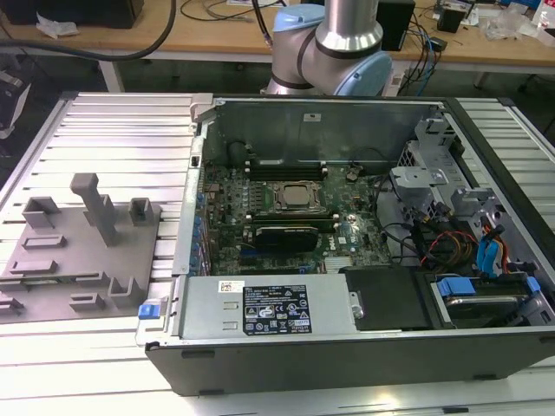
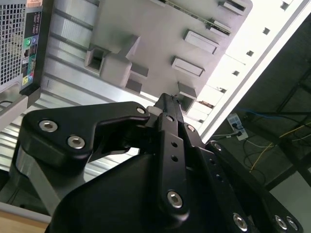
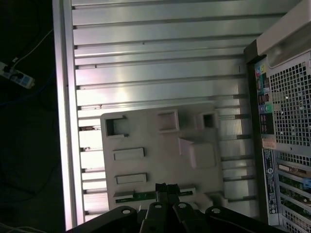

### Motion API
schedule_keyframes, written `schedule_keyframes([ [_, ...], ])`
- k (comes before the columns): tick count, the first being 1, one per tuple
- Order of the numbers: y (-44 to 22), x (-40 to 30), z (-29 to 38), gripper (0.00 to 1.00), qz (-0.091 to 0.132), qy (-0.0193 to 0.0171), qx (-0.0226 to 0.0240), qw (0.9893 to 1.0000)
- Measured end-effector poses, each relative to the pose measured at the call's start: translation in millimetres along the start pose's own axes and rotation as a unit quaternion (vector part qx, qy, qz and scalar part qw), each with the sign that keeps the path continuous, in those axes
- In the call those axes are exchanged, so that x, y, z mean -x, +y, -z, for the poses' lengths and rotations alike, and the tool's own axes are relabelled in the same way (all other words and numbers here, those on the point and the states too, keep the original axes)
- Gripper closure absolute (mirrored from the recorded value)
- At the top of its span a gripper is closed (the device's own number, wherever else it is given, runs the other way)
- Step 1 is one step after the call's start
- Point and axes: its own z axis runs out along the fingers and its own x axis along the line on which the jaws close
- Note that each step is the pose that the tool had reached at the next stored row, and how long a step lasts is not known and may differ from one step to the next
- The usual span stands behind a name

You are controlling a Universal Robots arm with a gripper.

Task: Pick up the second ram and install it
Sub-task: 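Reach for the second ram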

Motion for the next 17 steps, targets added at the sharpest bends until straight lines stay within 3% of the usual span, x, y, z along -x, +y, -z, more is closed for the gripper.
schedule_keyframes([
  [9, -5.0, -2.5, -1.8, 0.89, 0.0, 0.0, 0.0, 1.0],
  [13, -11.2, -3.1, -2.6, 0.89, 0.0, 0.0, -0.0001, 1.0],
  [17, -17.8, -2.6, -3.1, 0.89, 0.0, -0.0002, -0.0032, 1.0],
])
